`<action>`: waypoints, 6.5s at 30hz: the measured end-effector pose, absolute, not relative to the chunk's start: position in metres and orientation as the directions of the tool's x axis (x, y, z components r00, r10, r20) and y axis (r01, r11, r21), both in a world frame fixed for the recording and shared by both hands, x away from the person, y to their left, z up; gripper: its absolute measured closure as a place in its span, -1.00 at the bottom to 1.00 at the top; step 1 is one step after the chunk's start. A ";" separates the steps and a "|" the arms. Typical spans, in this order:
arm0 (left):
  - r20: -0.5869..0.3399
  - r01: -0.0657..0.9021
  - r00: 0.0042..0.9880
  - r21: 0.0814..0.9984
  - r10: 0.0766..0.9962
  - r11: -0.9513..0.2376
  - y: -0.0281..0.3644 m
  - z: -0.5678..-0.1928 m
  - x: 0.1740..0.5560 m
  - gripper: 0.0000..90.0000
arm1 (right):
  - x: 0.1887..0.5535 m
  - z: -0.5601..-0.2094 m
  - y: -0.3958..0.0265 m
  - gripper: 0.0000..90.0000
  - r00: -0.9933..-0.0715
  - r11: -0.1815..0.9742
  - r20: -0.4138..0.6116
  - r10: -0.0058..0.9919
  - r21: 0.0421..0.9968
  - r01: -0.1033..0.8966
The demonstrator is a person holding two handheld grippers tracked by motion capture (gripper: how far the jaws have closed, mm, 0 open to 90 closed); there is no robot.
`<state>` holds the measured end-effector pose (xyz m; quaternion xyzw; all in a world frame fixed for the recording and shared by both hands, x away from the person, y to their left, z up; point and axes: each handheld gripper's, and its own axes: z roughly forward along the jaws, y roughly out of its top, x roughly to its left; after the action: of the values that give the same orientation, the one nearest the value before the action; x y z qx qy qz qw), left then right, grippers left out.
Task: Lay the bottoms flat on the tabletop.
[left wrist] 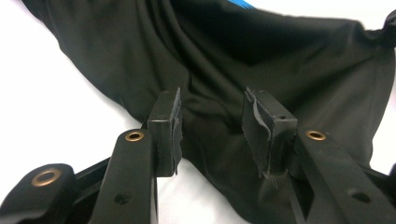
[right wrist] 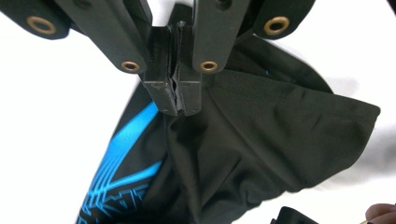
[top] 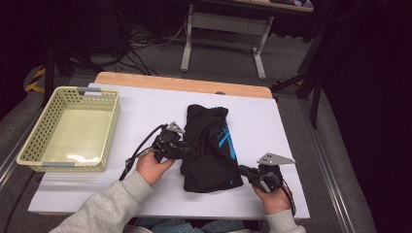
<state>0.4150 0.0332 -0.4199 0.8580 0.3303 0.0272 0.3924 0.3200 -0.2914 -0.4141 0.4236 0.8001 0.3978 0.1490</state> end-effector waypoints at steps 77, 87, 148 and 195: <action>-0.225 0.592 0.705 0.708 0.672 -0.384 0.096 -0.430 0.403 0.45 | 0.535 -0.421 -0.239 0.62 -0.494 0.357 0.006 0.870 0.683 0.637; -0.236 0.614 0.676 0.703 0.698 -0.358 0.108 -0.435 0.398 0.45 | 0.532 -0.383 -0.214 0.93 -0.654 0.460 -0.105 0.750 0.792 0.401; -0.269 0.617 0.747 0.623 0.608 -0.482 0.063 -0.450 0.401 0.74 | 0.437 -0.436 -0.227 0.71 -0.692 0.572 -0.040 0.720 0.598 0.561; -0.250 0.589 0.770 0.631 0.587 -0.504 0.054 -0.441 0.404 0.51 | 0.337 -0.439 -0.287 0.40 -0.581 0.396 0.161 0.798 0.585 0.707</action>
<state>0.4037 0.0540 -0.4410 0.8672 0.3391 -0.0018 0.3648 0.3371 -0.2871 -0.4389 0.4522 0.8324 0.3120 0.0726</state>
